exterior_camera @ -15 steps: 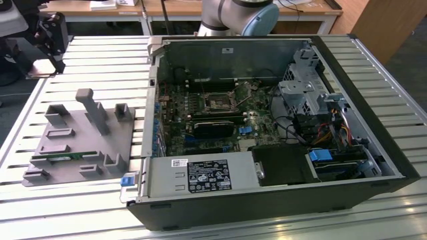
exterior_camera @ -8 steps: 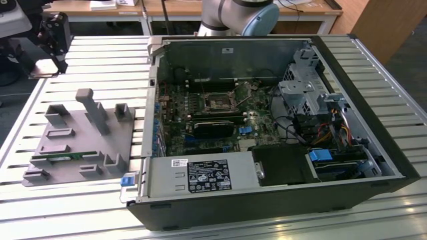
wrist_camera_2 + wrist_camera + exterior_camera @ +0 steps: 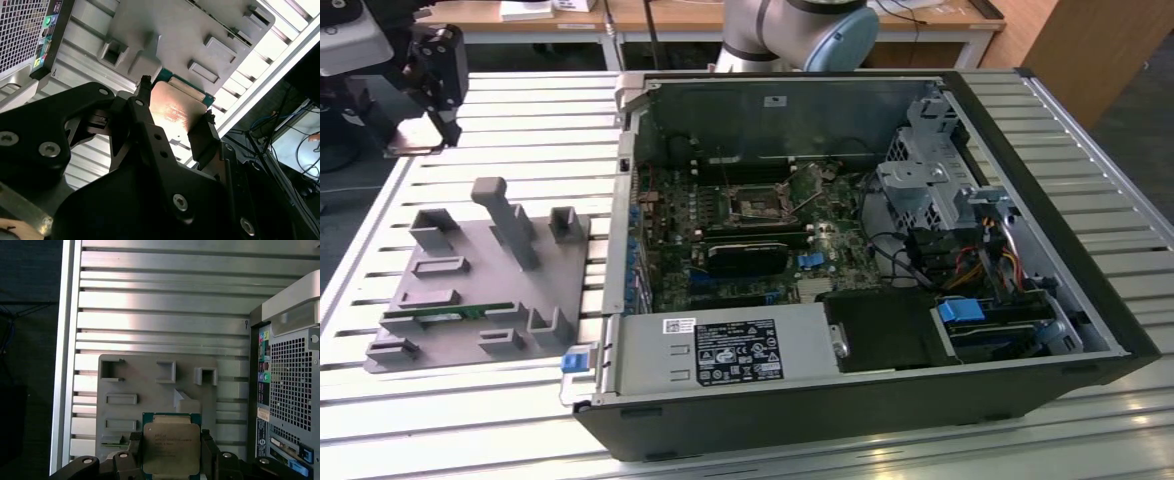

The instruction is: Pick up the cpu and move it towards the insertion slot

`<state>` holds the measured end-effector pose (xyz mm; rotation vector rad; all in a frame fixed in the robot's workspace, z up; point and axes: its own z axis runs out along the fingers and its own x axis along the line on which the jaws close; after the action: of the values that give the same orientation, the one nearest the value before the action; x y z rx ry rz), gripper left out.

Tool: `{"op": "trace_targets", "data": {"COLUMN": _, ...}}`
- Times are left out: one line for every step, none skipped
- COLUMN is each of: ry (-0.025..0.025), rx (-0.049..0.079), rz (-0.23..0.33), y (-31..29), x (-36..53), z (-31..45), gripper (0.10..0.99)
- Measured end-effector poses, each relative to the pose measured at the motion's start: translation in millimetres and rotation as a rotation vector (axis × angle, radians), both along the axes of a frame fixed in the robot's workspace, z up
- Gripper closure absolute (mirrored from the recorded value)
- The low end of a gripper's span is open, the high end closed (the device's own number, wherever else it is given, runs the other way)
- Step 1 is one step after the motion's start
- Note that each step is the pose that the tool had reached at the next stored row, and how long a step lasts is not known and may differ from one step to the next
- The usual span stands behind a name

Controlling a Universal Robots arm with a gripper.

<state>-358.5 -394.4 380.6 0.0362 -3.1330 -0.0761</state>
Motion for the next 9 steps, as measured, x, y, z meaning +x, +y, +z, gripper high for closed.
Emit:
{"op": "trace_targets", "data": {"ry": 0.0001, "rx": 0.0, "rz": 0.0, "y": 0.0, "x": 0.5, "z": 0.0, "gripper": 0.541}}
{"op": "trace_targets", "data": {"ry": -0.0001, "rx": 0.0, "rz": 0.0, "y": 0.0, "x": 1.0, "z": -0.1, "gripper": 0.541}}
{"op": "trace_targets", "data": {"ry": 0.0, "rx": 0.0, "rz": 0.0, "y": 0.0, "x": 1.5, "z": 0.0, "gripper": 0.541}}
{"op": "trace_targets", "data": {"ry": 0.0, "rx": 0.0, "rz": 0.0, "y": 0.0, "x": 2.1, "z": 0.0, "gripper": 0.541}}
{"op": "trace_targets", "data": {"ry": 0.0, "rx": 0.0, "rz": 0.0, "y": 0.0, "x": 2.6, "z": 0.0, "gripper": 0.541}}
{"op": "trace_targets", "data": {"ry": 0.0, "rx": 0.0, "rz": 0.0, "y": 0.0, "x": 3.0, "z": 0.0, "gripper": 0.541}}
{"op": "trace_targets", "data": {"ry": -0.0001, "rx": 0.0, "rz": 0.0, "y": 0.0, "x": 3.5, "z": -0.1, "gripper": 0.541}}
{"op": "trace_targets", "data": {"ry": 0.0, "rx": 0.0, "rz": 0.0, "y": 0.0, "x": 4.0, "z": 0.0, "gripper": 0.541}}
{"op": "trace_targets", "data": {"ry": 0.0, "rx": 0.0, "rz": 0.0, "y": 0.0, "x": 4.4, "z": 0.0, "gripper": 0.541}}
